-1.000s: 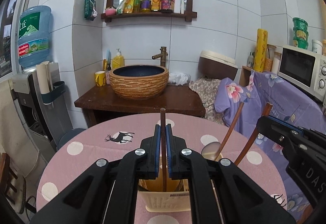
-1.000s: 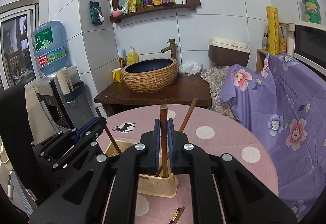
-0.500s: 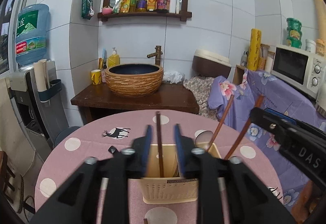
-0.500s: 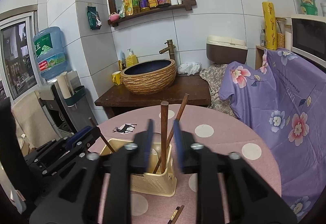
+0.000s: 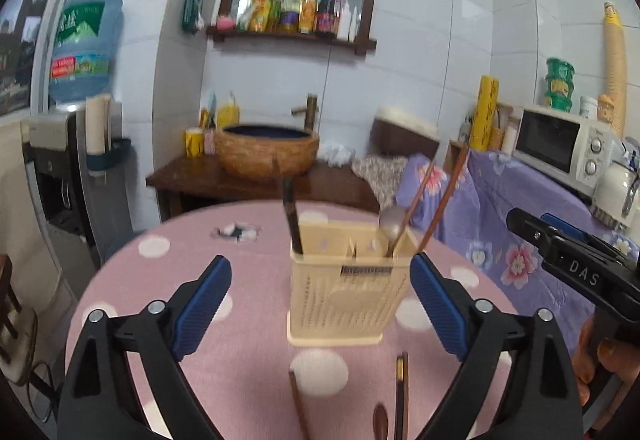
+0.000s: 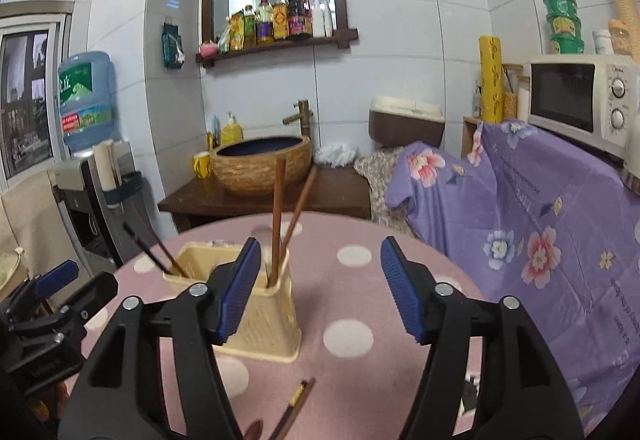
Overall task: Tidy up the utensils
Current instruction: 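Move both open tools back down to the remaining chopsticks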
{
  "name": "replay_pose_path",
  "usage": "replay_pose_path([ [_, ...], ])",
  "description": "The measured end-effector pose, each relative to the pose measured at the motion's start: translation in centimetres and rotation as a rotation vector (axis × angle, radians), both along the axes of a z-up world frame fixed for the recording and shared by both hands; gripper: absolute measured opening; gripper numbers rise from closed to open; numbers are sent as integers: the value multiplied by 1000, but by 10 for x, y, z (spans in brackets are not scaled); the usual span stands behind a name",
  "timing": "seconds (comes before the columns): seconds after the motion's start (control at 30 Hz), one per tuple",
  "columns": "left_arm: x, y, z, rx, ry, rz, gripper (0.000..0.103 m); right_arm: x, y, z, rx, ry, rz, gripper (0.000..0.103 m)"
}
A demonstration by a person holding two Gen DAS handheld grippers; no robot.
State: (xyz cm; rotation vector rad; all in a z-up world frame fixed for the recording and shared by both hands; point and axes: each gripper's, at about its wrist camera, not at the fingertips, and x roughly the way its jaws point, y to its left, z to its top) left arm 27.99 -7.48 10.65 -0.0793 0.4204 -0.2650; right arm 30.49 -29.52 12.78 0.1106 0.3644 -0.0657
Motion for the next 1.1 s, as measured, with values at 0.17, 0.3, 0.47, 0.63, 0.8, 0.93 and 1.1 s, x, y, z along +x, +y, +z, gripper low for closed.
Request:
replay_pose_path([
  [0.17, -2, 13, -44, 49, 136, 9, 93, -6, 2, -46, 6, 143, 4, 65],
  [0.3, 0, 23, -82, 47, 252, -2, 85, 1, 6, -88, 31, 283, 13, 65],
  [0.47, -1, 28, -116, 53, 352, -6, 58, 6, 20, -127, 61, 401, 35, 57],
  [0.63, -3, 27, -131, 39, 402, -27, 49, 7, 31, -152, 110, 473, 60, 47],
  [0.8, -6, 21, -135, 48, 415, -39, 47, 12, 41, -170, 122, 532, 68, 37],
  [0.93, -6, 19, -138, 46, 423, -42, 47, 15, 41, -177, 131, 550, 59, 30],
  [1.1, -5, 19, -140, 45, 432, -40, 47, 23, 42, -177, 118, 563, 44, 25],
])
